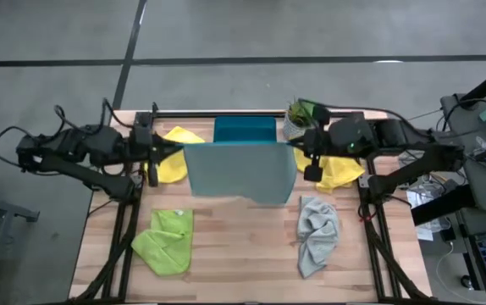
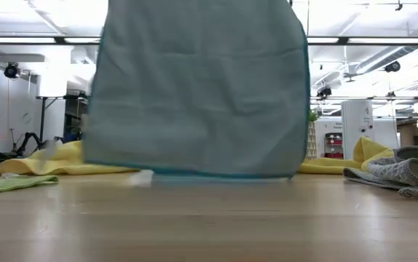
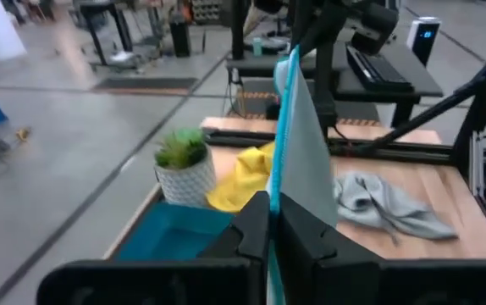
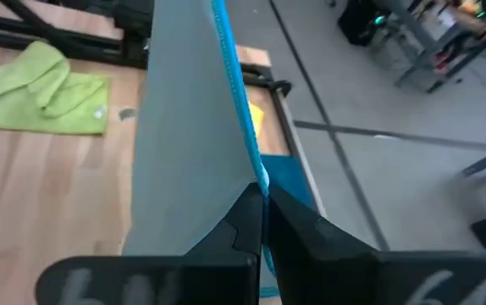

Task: Fold microfiber towels
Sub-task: Fold the blue microfiber cloth

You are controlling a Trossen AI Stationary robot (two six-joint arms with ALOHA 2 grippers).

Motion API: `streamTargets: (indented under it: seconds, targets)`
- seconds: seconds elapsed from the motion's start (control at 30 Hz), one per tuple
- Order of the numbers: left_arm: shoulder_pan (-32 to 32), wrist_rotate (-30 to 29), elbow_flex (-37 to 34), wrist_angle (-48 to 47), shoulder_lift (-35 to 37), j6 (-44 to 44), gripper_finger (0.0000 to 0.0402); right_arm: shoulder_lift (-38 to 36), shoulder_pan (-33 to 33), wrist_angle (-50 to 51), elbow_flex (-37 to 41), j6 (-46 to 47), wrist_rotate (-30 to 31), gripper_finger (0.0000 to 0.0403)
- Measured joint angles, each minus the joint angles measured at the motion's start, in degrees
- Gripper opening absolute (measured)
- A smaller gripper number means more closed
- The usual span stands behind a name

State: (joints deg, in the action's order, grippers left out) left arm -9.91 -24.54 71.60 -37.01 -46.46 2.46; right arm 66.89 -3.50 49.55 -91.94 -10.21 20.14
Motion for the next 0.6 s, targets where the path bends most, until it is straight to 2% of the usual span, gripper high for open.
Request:
streamTargets:
  seconds: [0.17,0.3,0.43,0.6]
  targets:
    - [0.52,0.29,1.83,0.14,-0.48,-0.65,0.0,0.02,0.18,3.13,-3.97,-1.07,-0.81,0.0008]
    - [-0.6,3.53,-0.66,-0.87,-1.0,2.65,0.0,-0.11,-1.13,7.54,-5.0,4.69,-6.76,0.0008]
    - [-2.77,4.51,-3.05,-5.77,-2.83,9.45,0.0,-0.07,-4.02,8.72,-1.56,9.82,-12.7,0.0008]
    - [-7.33,5.3,-6.6,-7.82,-6.11,17.33,0.0,-0.04,-9.47,8.2,5.92,17.34,-14.55,0.0008]
